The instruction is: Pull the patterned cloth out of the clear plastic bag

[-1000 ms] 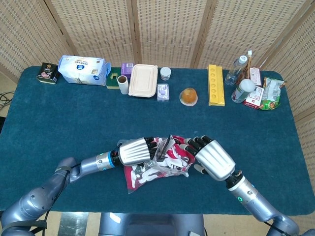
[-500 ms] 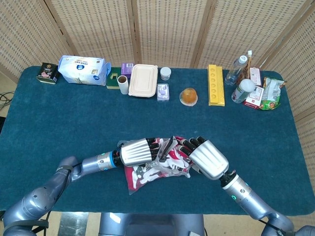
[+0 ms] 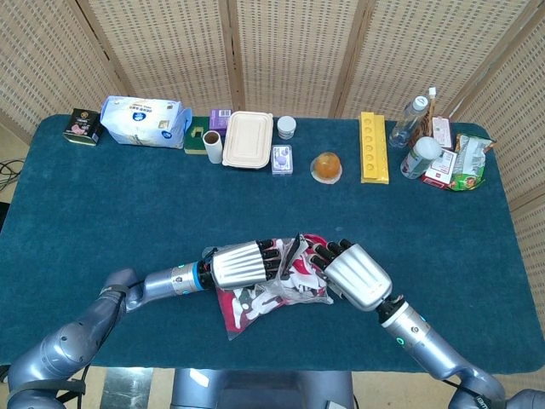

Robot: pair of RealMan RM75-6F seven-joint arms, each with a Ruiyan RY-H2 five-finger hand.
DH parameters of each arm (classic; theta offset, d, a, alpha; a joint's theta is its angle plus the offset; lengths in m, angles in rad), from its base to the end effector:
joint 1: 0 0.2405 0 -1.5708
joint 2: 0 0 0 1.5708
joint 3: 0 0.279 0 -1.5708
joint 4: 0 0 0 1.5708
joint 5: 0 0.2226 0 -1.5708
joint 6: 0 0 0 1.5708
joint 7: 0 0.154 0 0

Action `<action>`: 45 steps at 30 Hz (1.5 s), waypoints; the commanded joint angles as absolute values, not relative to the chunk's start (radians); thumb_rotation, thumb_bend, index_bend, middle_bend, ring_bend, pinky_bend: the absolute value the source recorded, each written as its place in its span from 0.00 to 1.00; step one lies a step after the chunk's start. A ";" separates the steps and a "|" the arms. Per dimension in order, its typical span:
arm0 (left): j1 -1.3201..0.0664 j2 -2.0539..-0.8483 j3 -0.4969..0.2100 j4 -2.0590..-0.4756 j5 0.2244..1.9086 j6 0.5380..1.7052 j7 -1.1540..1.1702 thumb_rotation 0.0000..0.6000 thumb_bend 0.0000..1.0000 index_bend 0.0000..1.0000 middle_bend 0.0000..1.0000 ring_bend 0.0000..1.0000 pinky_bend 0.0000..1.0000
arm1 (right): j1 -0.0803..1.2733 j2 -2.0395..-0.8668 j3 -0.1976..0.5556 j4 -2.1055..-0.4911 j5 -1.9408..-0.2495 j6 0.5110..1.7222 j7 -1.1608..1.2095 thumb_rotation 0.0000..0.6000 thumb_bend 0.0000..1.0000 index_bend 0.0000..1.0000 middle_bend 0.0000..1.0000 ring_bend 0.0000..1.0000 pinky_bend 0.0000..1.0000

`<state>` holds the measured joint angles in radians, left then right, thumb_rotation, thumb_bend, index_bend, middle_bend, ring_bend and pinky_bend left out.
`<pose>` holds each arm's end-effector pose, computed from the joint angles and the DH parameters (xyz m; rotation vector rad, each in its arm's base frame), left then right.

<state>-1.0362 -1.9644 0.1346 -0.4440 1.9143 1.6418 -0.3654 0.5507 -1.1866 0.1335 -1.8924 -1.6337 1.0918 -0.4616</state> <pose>-0.0729 0.3682 -0.0752 -2.3203 0.1390 -1.6873 -0.1322 -0.2829 0.0706 2.0515 -0.4193 1.0711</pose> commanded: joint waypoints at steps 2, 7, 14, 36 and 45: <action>-1.037 -1.963 0.140 -0.440 1.917 1.642 -0.362 1.00 0.30 0.80 0.67 0.62 0.58 | 0.555 -1.185 0.136 -1.894 -1.627 1.095 -0.458 1.00 0.36 0.34 0.34 0.45 0.54; -1.037 -1.961 0.148 -0.434 1.920 1.639 -0.359 1.00 0.30 0.80 0.67 0.62 0.58 | 0.559 -1.173 0.139 -1.902 -1.620 1.098 -0.461 1.00 0.36 0.34 0.34 0.45 0.54; -1.046 -1.964 0.152 -0.429 1.921 1.640 -0.358 1.00 0.30 0.80 0.67 0.62 0.58 | 0.579 -1.179 0.143 -1.904 -1.605 1.079 -0.489 1.00 0.36 0.35 0.34 0.45 0.54; -1.060 -1.962 0.162 -0.424 1.919 1.631 -0.353 1.00 0.21 0.80 0.67 0.62 0.55 | 0.565 -1.259 0.134 -1.846 -1.575 1.152 -0.427 1.00 0.47 0.57 0.42 0.56 0.64; -1.064 -1.938 0.152 -0.462 1.900 1.602 -0.362 1.00 0.01 0.58 0.62 0.54 0.50 | 0.552 -1.266 0.127 -1.854 -1.541 1.161 -0.434 1.00 0.47 0.58 0.42 0.57 0.65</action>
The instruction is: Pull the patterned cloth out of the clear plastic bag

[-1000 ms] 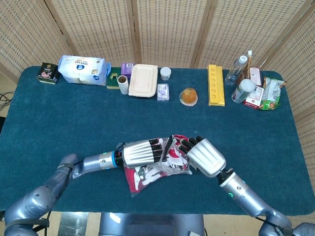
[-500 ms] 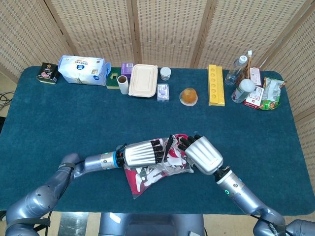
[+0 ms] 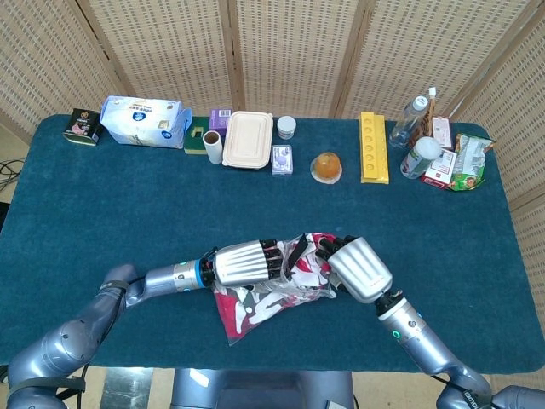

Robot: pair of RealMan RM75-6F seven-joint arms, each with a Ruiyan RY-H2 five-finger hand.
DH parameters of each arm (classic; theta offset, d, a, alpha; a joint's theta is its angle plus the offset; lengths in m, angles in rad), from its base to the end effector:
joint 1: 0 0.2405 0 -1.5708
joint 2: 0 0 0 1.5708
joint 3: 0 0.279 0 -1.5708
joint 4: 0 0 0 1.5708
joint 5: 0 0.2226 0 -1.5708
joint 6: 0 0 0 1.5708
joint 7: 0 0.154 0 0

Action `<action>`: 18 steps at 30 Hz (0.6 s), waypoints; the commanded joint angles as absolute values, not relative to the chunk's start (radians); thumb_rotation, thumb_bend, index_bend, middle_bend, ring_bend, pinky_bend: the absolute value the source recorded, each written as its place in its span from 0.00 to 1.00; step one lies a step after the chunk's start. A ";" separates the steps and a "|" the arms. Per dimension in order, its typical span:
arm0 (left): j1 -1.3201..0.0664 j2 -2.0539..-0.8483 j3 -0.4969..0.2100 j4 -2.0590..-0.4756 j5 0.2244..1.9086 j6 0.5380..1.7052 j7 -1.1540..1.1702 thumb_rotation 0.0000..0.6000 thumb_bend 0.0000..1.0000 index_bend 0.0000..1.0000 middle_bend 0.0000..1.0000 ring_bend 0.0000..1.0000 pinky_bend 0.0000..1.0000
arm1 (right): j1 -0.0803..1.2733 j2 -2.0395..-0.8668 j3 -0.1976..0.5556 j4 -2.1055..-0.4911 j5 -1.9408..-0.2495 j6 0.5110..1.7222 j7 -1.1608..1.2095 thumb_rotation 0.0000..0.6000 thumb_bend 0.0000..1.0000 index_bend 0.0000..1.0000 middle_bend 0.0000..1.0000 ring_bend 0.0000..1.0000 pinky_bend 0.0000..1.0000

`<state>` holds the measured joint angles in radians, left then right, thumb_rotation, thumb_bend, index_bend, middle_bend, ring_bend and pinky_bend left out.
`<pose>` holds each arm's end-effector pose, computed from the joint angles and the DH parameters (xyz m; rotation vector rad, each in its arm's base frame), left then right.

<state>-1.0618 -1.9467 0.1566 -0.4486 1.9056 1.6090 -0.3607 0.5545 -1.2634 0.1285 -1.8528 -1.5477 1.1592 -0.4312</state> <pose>-0.0700 0.3753 -0.0749 -2.3559 0.1677 -1.6329 -0.1376 -0.2911 0.0603 1.9495 -0.5541 1.1232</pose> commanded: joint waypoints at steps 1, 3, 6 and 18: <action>-1.064 -1.934 0.150 -0.469 1.897 1.599 -0.362 1.00 0.01 0.54 0.59 0.52 0.49 | 0.551 -1.267 0.127 -1.854 -1.536 1.161 -0.433 1.00 0.47 0.58 0.42 0.57 0.65; -1.063 -1.922 0.144 -0.491 1.887 1.586 -0.367 1.00 0.00 0.41 0.49 0.43 0.47 | 0.548 -1.270 0.127 -1.851 -1.525 1.162 -0.433 1.00 0.47 0.58 0.42 0.57 0.65; -1.063 -1.903 0.132 -0.527 1.870 1.565 -0.369 1.00 0.00 0.27 0.32 0.26 0.38 | 0.545 -1.273 0.125 -1.848 -1.512 1.161 -0.428 1.00 0.47 0.58 0.42 0.58 0.65; -1.034 -1.729 0.084 -0.822 1.786 1.463 -0.286 1.00 0.00 0.18 0.18 0.12 0.25 | 0.539 -1.289 0.117 -1.797 -1.466 1.147 -0.397 1.00 0.47 0.58 0.43 0.58 0.65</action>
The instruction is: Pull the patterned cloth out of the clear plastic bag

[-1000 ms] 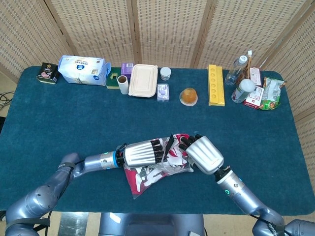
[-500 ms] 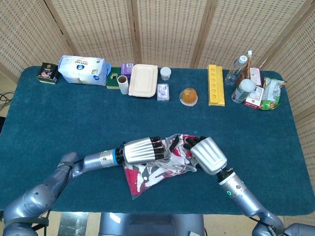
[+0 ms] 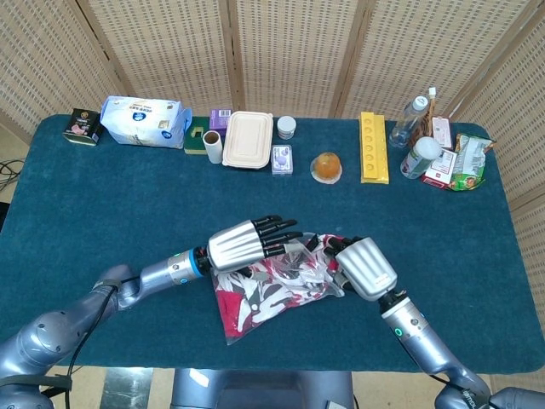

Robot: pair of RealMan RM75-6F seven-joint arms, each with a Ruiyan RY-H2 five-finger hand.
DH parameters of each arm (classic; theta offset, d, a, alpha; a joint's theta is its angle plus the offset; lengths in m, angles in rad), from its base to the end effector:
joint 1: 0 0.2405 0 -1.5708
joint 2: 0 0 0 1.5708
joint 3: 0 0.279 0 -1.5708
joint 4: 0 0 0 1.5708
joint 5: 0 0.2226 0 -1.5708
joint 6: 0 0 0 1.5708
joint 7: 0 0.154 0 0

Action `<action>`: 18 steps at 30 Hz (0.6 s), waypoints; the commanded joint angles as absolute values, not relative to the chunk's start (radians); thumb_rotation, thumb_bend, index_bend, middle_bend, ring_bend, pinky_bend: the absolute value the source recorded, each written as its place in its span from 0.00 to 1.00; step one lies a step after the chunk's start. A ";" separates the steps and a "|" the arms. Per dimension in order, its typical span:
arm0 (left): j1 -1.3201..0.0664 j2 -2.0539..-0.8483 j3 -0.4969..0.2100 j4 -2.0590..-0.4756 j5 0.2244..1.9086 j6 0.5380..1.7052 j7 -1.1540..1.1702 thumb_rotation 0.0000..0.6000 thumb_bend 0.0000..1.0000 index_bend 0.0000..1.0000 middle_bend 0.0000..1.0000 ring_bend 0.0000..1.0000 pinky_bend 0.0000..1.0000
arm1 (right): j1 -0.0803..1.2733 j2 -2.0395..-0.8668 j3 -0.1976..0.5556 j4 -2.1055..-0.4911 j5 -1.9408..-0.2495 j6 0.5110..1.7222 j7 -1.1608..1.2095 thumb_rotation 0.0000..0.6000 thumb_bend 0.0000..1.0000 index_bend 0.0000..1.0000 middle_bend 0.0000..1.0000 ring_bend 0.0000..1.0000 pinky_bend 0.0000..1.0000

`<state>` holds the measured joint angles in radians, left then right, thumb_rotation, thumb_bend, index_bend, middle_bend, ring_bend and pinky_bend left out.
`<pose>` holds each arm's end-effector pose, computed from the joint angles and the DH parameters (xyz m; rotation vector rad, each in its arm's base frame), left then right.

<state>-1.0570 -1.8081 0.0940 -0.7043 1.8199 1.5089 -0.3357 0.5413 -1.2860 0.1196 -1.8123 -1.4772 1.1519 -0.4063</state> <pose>-0.0693 0.3904 -0.0479 -2.2691 -0.0603 -1.6254 -0.1579 -0.2962 0.0524 1.9126 -0.6579 1.0672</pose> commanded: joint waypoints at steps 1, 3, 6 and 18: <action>-1.023 -1.693 0.088 -0.876 1.775 1.436 -0.260 1.00 0.00 0.18 0.18 0.12 0.26 | 0.538 -1.291 0.115 -1.790 -1.460 1.145 -0.393 1.00 0.47 0.59 0.43 0.58 0.65; -1.009 -1.637 0.096 -0.956 1.759 1.396 -0.212 1.00 0.00 0.18 0.18 0.13 0.27 | 0.536 -1.292 0.112 -1.782 -1.453 1.143 -0.387 1.00 0.47 0.59 0.43 0.58 0.65; -0.979 -1.553 0.110 -1.071 1.731 1.341 -0.130 0.99 0.00 0.18 0.18 0.15 0.28 | 0.528 -1.294 0.106 -1.766 -1.441 1.143 -0.377 1.00 0.47 0.59 0.43 0.58 0.65; -0.926 -1.361 0.151 -1.330 1.615 1.108 -0.005 0.93 0.00 0.25 0.19 0.16 0.27 | 0.514 -1.294 0.089 -1.743 -1.428 1.143 -0.370 1.00 0.48 0.59 0.43 0.58 0.65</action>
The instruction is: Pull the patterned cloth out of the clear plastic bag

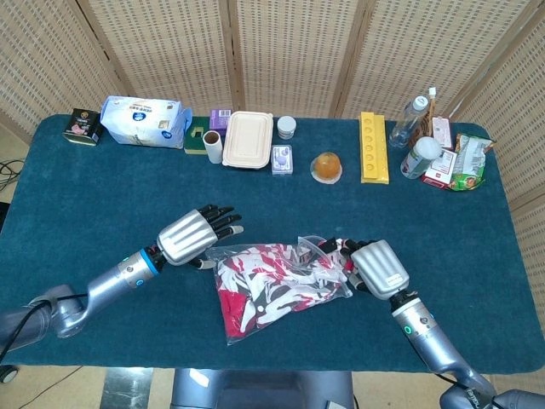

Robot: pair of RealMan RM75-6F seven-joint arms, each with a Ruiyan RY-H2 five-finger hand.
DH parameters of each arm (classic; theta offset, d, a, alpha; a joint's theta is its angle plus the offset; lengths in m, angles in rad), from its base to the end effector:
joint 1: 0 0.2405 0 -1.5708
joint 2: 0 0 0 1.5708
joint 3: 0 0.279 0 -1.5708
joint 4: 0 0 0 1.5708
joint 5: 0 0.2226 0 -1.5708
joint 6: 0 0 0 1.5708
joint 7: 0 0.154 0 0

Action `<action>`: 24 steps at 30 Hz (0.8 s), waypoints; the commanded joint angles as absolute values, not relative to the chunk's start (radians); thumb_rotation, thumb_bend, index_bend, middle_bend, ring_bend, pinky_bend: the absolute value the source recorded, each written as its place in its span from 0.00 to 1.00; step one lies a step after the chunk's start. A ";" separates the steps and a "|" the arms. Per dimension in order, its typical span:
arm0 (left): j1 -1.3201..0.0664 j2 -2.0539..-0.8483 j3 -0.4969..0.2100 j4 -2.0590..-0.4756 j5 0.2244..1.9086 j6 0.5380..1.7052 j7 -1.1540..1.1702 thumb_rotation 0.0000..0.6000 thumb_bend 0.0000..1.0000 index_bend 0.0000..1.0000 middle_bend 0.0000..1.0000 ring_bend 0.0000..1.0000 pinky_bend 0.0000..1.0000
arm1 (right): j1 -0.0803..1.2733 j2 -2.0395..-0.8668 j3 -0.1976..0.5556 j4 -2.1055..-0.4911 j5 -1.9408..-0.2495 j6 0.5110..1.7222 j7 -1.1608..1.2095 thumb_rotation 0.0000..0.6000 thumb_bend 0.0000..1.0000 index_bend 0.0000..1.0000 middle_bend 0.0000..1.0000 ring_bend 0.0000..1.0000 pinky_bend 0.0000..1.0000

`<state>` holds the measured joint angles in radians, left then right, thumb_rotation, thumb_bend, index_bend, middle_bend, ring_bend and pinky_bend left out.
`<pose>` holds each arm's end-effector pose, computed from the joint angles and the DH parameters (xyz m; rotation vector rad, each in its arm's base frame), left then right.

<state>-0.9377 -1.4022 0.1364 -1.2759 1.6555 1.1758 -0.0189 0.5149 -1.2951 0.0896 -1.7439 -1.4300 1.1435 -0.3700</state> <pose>-0.1494 0.3780 0.0133 -2.2784 -0.3127 -1.0678 -0.1924 -0.2970 0.0466 1.8842 -0.7380 0.9712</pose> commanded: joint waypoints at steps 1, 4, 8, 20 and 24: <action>-0.926 -1.350 0.153 -1.344 1.605 1.088 -0.003 0.92 0.00 0.25 0.19 0.16 0.26 | 0.514 -1.294 0.089 -1.743 -1.428 1.143 -0.370 1.00 0.48 0.59 0.43 0.58 0.65; -0.930 -1.311 0.161 -1.385 1.562 1.001 0.022 0.91 0.00 0.25 0.19 0.14 0.24 | 0.513 -1.295 0.087 -1.740 -1.426 1.142 -0.369 1.00 0.48 0.59 0.43 0.58 0.65; -0.933 -1.306 0.157 -1.404 1.516 0.920 0.054 0.90 0.01 0.25 0.19 0.13 0.23 | 0.514 -1.297 0.084 -1.737 -1.429 1.139 -0.367 1.00 0.48 0.59 0.43 0.58 0.65; -0.897 -1.421 0.085 -1.329 1.432 0.887 0.180 0.91 0.09 0.27 0.18 0.13 0.23 | 0.516 -1.303 0.078 -1.722 -1.434 1.130 -0.351 1.00 0.48 0.59 0.43 0.59 0.65; -0.899 -1.459 0.062 -1.309 1.428 0.875 0.172 0.90 0.11 0.28 0.18 0.13 0.23 | 0.516 -1.303 0.078 -1.719 -1.431 1.126 -0.346 1.00 0.47 0.59 0.43 0.59 0.65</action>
